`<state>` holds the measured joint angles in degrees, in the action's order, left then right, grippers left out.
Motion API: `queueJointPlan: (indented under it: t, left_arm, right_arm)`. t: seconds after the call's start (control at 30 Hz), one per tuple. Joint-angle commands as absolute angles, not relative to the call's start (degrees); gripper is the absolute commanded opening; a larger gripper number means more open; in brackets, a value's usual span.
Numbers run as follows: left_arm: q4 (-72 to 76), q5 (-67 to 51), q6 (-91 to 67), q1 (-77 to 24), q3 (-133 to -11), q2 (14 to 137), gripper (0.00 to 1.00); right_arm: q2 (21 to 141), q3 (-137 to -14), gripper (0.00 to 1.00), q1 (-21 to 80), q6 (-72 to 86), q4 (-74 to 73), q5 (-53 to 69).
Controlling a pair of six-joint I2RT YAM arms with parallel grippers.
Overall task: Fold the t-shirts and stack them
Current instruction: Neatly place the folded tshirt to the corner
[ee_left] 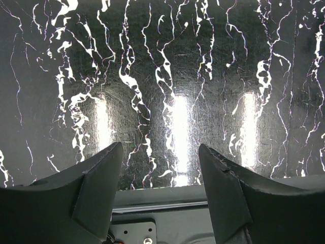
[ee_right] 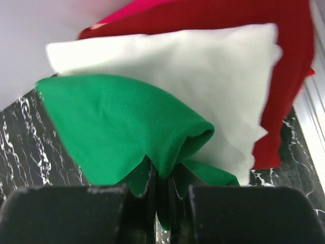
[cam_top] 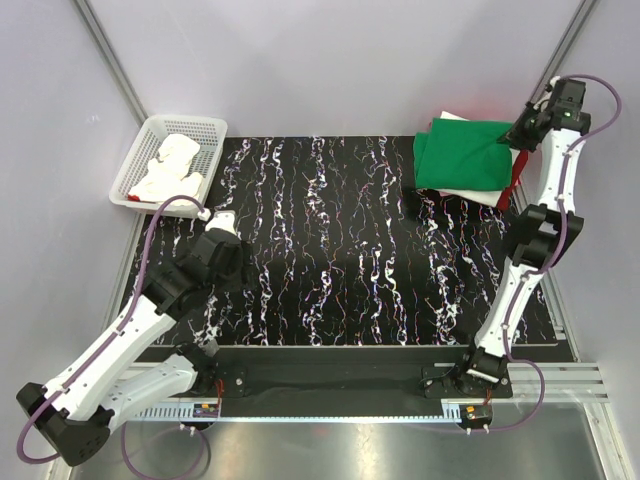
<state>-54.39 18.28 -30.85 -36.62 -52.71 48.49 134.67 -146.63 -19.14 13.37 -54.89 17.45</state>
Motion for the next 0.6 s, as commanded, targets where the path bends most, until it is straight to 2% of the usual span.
queueJointPlan:
  t: [0.0,0.23,0.43,0.57]
  left_arm:
    - [-52.3,19.3,-30.2,-36.4,-52.4,47.7,0.66]
    - [-52.1,19.1,-30.1,-36.4,-52.4,47.6,0.66]
    - [-52.1,19.2,-30.1,-36.4,-52.3,47.3,0.66]
    - [-52.1,19.2,-30.2,-36.4,-52.3,47.2,0.66]
  right_arm:
    - [135.1,-149.0,0.0,-21.8,15.8,-52.9,16.3]
    - [138.9,-150.1,0.0,-23.7,17.8,-52.8,16.8]
    - [143.3,-151.1,0.09,-23.7,20.0,-51.2,19.8]
    - [144.5,-149.2,0.28,-23.7,21.4,-48.5,21.3]
